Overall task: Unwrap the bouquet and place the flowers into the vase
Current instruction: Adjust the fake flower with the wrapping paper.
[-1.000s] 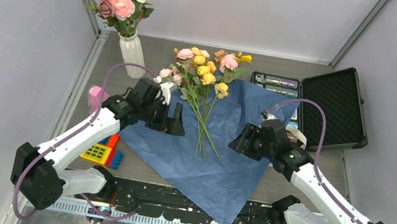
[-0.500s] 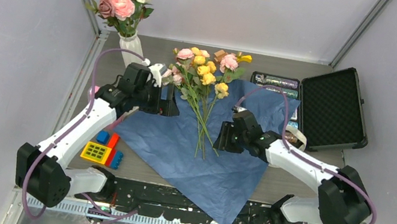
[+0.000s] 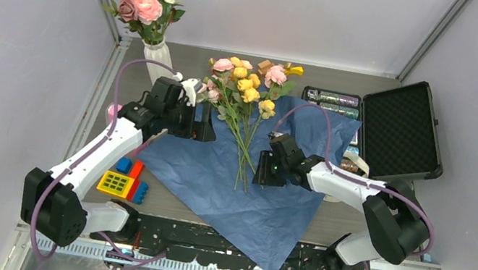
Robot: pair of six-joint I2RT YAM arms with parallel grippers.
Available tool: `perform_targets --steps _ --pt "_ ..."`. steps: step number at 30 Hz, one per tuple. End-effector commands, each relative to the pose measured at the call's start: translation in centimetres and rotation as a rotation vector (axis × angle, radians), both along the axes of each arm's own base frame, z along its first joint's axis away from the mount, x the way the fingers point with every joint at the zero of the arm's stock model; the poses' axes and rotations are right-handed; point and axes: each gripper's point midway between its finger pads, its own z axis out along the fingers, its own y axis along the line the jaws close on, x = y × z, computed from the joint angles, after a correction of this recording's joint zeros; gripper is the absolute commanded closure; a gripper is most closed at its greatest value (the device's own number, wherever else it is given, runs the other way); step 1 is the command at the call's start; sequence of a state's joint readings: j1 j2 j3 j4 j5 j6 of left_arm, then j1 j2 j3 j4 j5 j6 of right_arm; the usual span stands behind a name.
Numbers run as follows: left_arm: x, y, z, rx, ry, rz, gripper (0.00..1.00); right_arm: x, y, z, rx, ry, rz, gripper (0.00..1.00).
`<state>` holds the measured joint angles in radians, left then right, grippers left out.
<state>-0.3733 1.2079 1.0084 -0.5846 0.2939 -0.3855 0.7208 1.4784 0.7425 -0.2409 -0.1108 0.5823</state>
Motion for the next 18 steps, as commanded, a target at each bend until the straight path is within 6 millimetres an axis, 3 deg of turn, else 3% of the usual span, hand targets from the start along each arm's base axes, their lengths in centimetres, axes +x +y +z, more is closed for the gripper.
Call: perform_targets --steps 1,12,18 --pt "0.4 -0.6 0.3 -0.037 -0.014 -0.018 0.11 1.3 1.4 0.9 0.037 -0.053 0.02 0.6" --pt "0.3 -0.6 0.1 -0.038 -0.015 -0.015 0.11 1.5 2.5 -0.3 0.059 -0.023 0.034 0.68" --pt "0.4 -0.4 0.2 -0.031 -0.022 -0.009 0.11 1.4 2.8 0.4 0.083 -0.03 0.046 0.77"
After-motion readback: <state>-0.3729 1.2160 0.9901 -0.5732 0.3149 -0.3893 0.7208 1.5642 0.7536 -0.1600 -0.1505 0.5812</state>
